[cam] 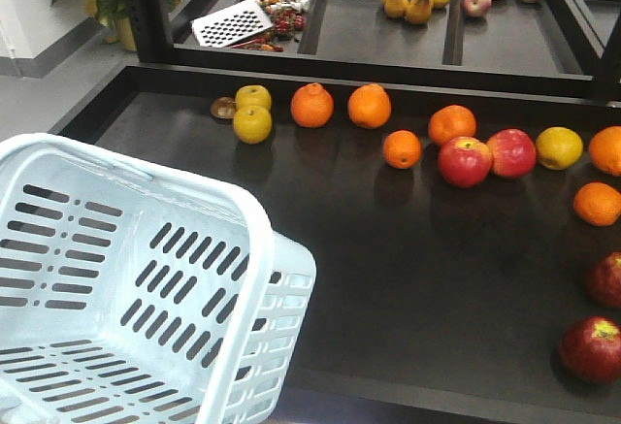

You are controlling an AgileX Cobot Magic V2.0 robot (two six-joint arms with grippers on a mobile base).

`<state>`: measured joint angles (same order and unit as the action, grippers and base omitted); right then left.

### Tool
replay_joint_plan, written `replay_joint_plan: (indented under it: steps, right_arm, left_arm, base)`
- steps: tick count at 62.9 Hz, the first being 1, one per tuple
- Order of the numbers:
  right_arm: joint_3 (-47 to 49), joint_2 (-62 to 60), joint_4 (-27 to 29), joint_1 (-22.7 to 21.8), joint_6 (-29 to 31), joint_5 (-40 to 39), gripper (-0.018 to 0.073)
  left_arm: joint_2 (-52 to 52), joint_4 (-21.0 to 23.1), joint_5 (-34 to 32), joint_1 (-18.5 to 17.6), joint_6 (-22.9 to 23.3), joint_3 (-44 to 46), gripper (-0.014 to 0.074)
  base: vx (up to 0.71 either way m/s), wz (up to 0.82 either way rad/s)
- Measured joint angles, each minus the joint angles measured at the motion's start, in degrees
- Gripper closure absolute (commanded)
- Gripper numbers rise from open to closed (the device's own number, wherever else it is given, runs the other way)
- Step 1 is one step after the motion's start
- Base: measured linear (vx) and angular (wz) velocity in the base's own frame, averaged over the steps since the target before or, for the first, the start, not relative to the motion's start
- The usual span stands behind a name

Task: Pick three apples into basket with both arms
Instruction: 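Position the base beside the table with red apples and oranges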

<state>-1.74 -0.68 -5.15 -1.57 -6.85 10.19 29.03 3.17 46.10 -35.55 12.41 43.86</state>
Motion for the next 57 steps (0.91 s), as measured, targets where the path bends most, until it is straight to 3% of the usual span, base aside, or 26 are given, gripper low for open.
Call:
replay_joint_plan:
  steps: [57]
  right_arm:
    - [0.0,0.0,0.0,0.0,0.0,0.0,0.0568]
  left_arm:
    - [0.0,0.0,0.0,0.0,0.0,0.0,0.0603]
  base:
    - [0.08,-0.15]
